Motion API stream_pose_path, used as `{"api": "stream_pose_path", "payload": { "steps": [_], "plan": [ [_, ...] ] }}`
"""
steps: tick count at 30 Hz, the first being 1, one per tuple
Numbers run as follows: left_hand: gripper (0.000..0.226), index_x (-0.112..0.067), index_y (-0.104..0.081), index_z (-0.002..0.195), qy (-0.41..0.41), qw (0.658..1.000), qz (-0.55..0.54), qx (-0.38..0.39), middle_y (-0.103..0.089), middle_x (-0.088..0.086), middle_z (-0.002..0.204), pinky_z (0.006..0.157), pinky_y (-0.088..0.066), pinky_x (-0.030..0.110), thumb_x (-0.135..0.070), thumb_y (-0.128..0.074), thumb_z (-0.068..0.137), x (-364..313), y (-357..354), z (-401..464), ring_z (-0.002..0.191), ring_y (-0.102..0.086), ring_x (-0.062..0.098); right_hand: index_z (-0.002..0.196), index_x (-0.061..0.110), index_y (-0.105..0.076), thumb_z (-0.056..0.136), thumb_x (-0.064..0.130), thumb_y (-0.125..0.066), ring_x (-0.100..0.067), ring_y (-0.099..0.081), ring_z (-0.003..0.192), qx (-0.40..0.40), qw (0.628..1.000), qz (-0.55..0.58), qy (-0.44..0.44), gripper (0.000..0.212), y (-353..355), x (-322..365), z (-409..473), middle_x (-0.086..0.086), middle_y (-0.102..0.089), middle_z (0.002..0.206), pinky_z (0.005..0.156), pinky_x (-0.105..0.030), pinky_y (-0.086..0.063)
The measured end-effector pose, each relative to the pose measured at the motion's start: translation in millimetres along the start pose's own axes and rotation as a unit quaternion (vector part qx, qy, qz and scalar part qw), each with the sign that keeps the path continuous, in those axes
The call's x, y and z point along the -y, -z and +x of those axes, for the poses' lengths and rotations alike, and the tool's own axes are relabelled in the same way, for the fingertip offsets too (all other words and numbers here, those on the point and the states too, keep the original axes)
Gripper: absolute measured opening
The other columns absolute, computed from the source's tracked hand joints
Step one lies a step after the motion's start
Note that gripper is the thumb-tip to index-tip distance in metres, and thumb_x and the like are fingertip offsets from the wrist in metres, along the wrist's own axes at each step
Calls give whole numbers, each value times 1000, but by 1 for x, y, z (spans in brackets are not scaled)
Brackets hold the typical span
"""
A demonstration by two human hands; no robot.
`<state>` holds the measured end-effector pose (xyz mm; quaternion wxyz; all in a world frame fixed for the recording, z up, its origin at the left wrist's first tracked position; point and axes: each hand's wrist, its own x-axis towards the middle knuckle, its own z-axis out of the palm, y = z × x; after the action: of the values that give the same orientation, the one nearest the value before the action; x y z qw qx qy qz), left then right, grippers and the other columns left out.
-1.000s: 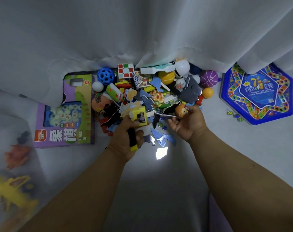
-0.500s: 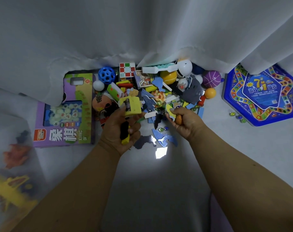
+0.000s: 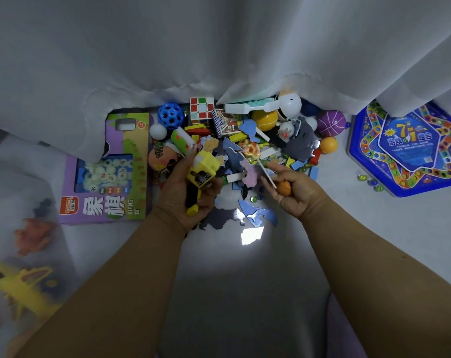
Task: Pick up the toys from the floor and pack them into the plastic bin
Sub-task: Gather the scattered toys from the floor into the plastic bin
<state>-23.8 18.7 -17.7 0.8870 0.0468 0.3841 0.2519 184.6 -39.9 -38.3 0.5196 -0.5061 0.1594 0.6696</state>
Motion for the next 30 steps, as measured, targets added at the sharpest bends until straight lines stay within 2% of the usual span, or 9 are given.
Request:
{"api": "stream_pose_path", "payload": {
  "steps": [2,5,8,10,12,14,20,25,30],
  "plan": [
    [74,-14,-56,117,-13,999,-1,-44,-71,15,94,30,-32,12,-36,-87,53,-1,1,-1,73,-72,21,79,5,-75,86,-13,-39,-21,-71,68,-9,1000,-7,3,40,0,1,0,-14,-72,84,58,-25,-60],
    [24,-15,-51,116,-45,994,20,-99,-62,18,108,31,-29,12,-22,-43,95,-4,1,-4,71,-72,20,79,6,-72,87,-12,-39,-19,-69,68,-36,999,-14,17,38,-3,0,1,-13,-69,85,58,-23,-58],
    [15,-16,-53,104,-40,990,59,-123,-56,20,111,33,-32,12,-18,-40,96,-2,1,-3,56,-66,17,87,6,-65,90,-8,-38,-18,-59,72,-47,998,17,23,30,-8,-1,1,-14,-62,88,55,-21,-55],
    [16,-18,-54,91,-25,976,154,-154,-61,10,88,34,-32,12,-31,-47,96,3,-5,-1,48,-60,12,86,5,-63,90,-7,-38,-17,-54,69,-39,999,30,18,28,-13,-3,-1,-14,-58,85,50,-17,-52],
    [21,-23,-55,84,-35,930,321,-176,-57,-2,69,34,-34,13,-40,-51,94,9,-15,-1,46,-57,8,85,4,-61,90,-7,-38,-17,-53,68,-16,1000,9,10,26,-19,-7,-1,-14,-58,81,45,-15,-49],
    [15,-23,-61,92,-56,890,421,-165,-57,-4,71,35,-39,11,-35,-53,95,16,-25,0,46,-58,0,83,4,-61,90,-7,-38,-16,-53,66,3,999,-36,5,26,-27,-14,-1,-13,-59,79,43,-14,-47],
    [31,-11,-47,65,-81,850,481,-199,-43,3,56,33,-28,10,-16,-46,96,34,-27,11,38,-42,6,78,13,-60,93,14,-55,-16,-61,62,-28,981,-176,82,16,-37,-34,9,-8,-62,77,48,-20,-51],
    [30,-24,-53,68,-70,834,525,-151,-53,-7,66,54,-41,20,-16,-45,96,37,-28,16,59,-49,5,57,17,-50,85,43,-64,-19,-51,52,-47,958,-246,136,41,-38,-41,15,-4,-50,53,60,-29,-46],
    [32,-19,-56,70,-43,824,557,-97,-53,-3,61,44,-37,15,-16,-41,97,33,-25,14,49,-50,3,69,16,-49,85,31,-68,-8,-53,43,-66,939,-296,165,29,-38,-38,15,5,-52,46,47,-20,-43]
  ]
}}
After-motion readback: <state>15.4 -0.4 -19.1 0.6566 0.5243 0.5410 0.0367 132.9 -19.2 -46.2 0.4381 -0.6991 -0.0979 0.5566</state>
